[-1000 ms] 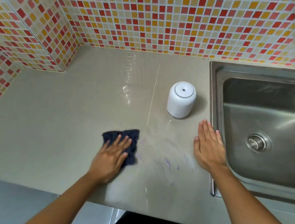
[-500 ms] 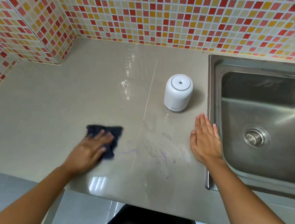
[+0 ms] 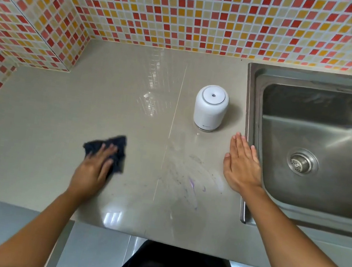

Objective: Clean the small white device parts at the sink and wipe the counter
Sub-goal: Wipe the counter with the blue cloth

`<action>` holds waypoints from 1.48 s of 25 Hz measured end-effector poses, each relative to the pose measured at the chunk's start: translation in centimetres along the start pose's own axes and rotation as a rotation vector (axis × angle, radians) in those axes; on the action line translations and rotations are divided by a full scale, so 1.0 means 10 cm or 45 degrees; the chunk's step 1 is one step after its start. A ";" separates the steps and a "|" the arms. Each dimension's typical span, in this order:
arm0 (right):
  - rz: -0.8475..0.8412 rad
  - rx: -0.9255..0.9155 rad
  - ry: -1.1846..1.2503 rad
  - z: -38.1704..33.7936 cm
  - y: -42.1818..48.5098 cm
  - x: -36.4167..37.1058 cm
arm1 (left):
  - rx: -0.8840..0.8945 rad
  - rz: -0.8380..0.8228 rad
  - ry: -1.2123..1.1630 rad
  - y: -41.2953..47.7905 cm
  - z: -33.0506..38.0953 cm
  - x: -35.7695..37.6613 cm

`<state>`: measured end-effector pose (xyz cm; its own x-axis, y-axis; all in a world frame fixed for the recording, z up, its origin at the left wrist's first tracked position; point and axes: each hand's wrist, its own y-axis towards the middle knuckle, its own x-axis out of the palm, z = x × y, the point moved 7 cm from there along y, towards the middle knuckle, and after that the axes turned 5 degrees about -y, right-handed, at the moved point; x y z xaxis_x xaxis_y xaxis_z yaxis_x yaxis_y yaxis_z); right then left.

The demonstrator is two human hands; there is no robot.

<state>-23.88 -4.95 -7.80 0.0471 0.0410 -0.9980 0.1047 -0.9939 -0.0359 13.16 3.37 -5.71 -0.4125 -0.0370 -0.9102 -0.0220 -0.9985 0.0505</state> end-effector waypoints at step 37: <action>0.069 -0.330 0.265 -1.02 -1.20 -0.28 | 0.134 0.049 -0.012 -0.93 0.37 0.18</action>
<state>-15.11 7.93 -4.10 0.2584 0.0358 -0.9654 0.3443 -0.9371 0.0574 9.24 12.73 -6.33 -0.4233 -0.0740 -0.9030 -0.1018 -0.9865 0.1286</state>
